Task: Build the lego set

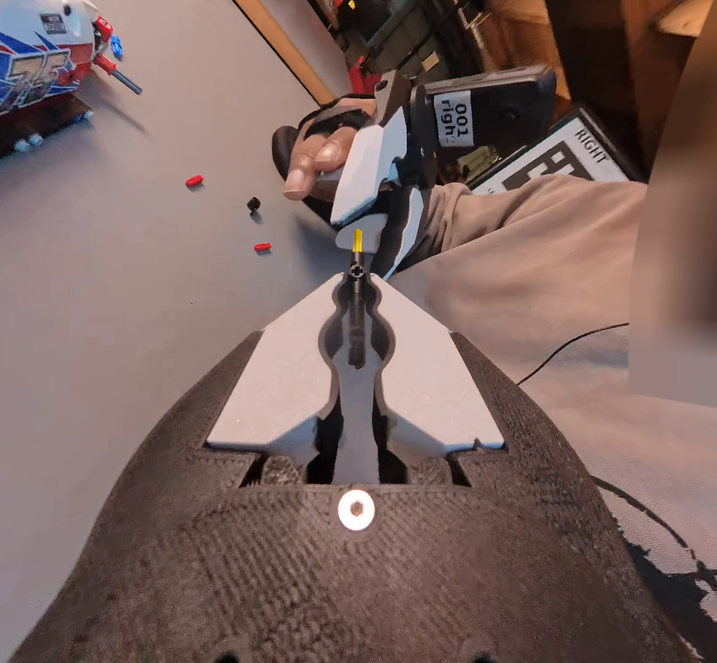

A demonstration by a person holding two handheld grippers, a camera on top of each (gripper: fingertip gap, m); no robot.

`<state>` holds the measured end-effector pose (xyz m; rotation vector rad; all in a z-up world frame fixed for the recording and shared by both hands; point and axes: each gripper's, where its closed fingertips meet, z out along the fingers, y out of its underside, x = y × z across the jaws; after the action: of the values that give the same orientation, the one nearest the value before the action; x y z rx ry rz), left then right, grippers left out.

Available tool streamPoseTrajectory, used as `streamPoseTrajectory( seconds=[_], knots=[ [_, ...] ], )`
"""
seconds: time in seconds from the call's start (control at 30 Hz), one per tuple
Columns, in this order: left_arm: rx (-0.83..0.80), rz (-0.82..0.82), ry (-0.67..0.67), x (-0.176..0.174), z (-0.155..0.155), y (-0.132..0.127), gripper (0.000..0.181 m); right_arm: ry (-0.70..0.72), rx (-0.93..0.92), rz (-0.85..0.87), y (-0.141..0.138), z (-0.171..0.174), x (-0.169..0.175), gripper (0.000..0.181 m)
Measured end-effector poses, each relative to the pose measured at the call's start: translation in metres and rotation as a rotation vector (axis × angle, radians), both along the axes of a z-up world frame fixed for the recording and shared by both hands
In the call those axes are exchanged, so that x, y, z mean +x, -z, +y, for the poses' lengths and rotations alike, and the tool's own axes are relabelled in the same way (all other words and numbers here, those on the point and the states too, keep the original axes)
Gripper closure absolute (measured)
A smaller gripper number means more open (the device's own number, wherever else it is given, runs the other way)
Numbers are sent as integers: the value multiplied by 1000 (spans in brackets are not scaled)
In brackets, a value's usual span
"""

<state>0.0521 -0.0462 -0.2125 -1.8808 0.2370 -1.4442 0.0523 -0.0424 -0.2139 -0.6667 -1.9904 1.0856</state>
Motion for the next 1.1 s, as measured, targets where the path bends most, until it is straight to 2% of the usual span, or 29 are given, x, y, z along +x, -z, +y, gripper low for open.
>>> streamPoseTrajectory(
  seconds=[0.1,0.2,0.3,0.37,0.43,0.53,0.6,0.67,0.8,0.93,1.1],
  knots=[
    [-39,-89,39,7,-2,-6,177,-40,55,2,3,-9,-5,142],
    [-58,-117,44,7,-3,-6,177,-62,43,13,-1,-13,-8,168],
    [-9,-100,-3,0,2,-11,174,-51,-62,-37,-6,-9,-11,167],
    [77,46,-55,-9,6,-6,161,-23,-204,-114,-6,-1,-13,167],
    [190,268,-80,-16,4,3,156,2,-322,-210,-1,5,-14,168],
    [316,542,-76,-18,2,19,156,1,-429,-282,1,3,-15,168],
    [382,662,-72,-15,3,24,166,2,-424,-302,4,1,-16,168],
    [419,755,-84,-18,5,28,166,11,-406,-314,7,2,-18,168],
    [476,851,-127,-23,10,29,161,24,-414,-333,10,3,-18,168],
    [496,822,-103,-15,6,27,156,36,-377,-351,17,3,-17,168],
    [477,817,-78,-12,5,30,166,21,-352,-352,20,-1,-15,168]
  ],
)
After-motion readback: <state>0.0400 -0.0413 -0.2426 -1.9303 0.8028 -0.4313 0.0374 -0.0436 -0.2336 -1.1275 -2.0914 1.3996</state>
